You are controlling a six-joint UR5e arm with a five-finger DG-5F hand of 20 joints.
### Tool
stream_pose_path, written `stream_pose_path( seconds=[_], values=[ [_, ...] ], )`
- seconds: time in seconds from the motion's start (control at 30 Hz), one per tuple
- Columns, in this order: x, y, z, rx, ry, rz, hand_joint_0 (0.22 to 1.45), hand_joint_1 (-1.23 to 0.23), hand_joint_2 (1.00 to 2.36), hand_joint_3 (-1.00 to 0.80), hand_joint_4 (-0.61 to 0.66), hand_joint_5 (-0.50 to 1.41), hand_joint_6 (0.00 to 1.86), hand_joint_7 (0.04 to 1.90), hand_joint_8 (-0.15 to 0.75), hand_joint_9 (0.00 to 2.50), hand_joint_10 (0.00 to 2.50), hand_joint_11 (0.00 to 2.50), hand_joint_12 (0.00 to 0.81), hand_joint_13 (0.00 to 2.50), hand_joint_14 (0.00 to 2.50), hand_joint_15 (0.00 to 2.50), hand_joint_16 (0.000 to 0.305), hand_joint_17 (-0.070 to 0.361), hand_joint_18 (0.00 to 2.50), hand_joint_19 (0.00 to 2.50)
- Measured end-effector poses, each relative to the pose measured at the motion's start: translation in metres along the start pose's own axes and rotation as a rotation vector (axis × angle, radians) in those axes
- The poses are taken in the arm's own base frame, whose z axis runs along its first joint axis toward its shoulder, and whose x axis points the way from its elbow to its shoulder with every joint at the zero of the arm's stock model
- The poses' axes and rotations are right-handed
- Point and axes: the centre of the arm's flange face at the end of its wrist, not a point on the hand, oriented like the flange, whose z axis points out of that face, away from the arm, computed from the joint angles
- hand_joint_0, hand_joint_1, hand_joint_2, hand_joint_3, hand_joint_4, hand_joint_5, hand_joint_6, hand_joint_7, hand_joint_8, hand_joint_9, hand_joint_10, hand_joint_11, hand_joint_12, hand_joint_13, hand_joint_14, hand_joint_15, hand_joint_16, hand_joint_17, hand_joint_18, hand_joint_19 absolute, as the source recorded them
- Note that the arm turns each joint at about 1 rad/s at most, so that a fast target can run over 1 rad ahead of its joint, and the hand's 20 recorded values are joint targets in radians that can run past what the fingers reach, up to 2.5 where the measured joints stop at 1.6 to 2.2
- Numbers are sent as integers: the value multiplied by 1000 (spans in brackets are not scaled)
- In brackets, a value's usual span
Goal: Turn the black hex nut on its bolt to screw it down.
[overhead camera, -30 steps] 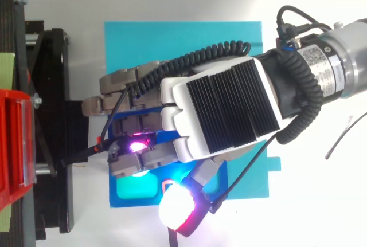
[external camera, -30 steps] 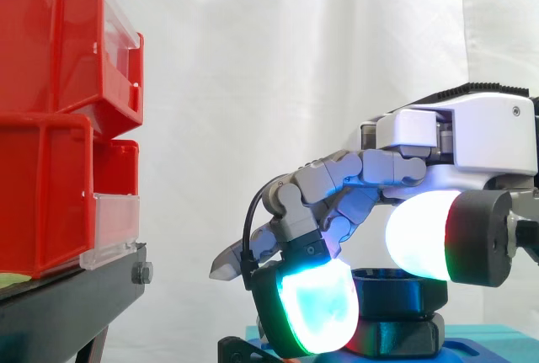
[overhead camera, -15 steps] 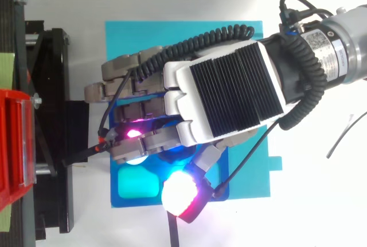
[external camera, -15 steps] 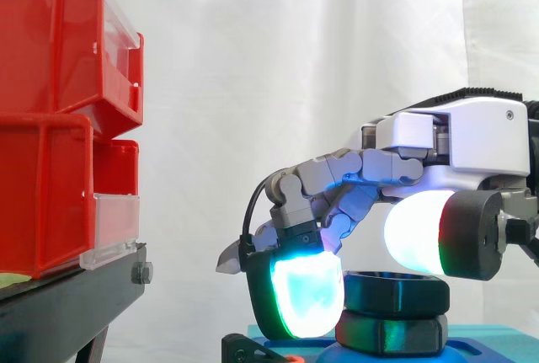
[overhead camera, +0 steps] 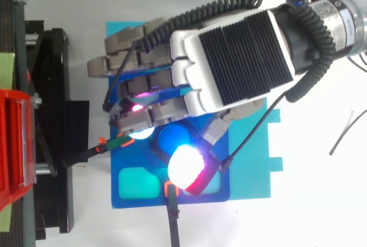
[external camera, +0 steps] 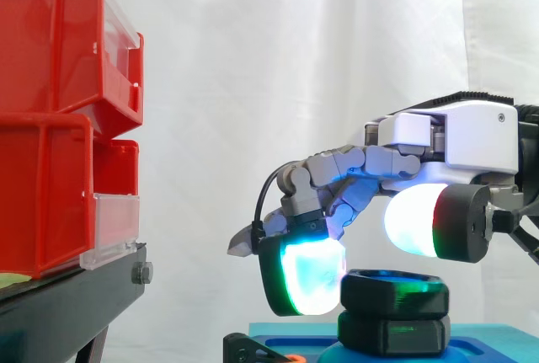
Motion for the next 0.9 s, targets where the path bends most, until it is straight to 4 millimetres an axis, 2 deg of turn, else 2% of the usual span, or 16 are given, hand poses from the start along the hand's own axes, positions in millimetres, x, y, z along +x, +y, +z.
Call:
stream_pose_path(
  seconds=[0.13, 0.4, 0.73, 0.9],
  values=[
    [-1, -9, -6, -1, -5, -3, 512, -127, 1000, -500, 100, 6, 501, 1501, 223, 918, 8, 193, 282, 561, 0, 10, 44, 98, 486, 307],
    [-5, -14, -6, -9, -33, -16, 512, -130, 1000, -500, 115, -1, 502, 1446, 227, 919, 10, 198, 283, 562, 0, 11, 43, 97, 494, 305],
    [-13, -6, 8, -19, -92, -40, 511, -134, 1000, -500, 129, -21, 504, 1276, 220, 912, 8, 191, 284, 564, 0, 10, 44, 98, 496, 304],
    [-3, 4, 17, -16, -88, -34, 510, -137, 1000, -500, 122, -23, 504, 1261, 221, 907, 8, 195, 284, 564, 0, 13, 44, 98, 495, 303]
  ],
)
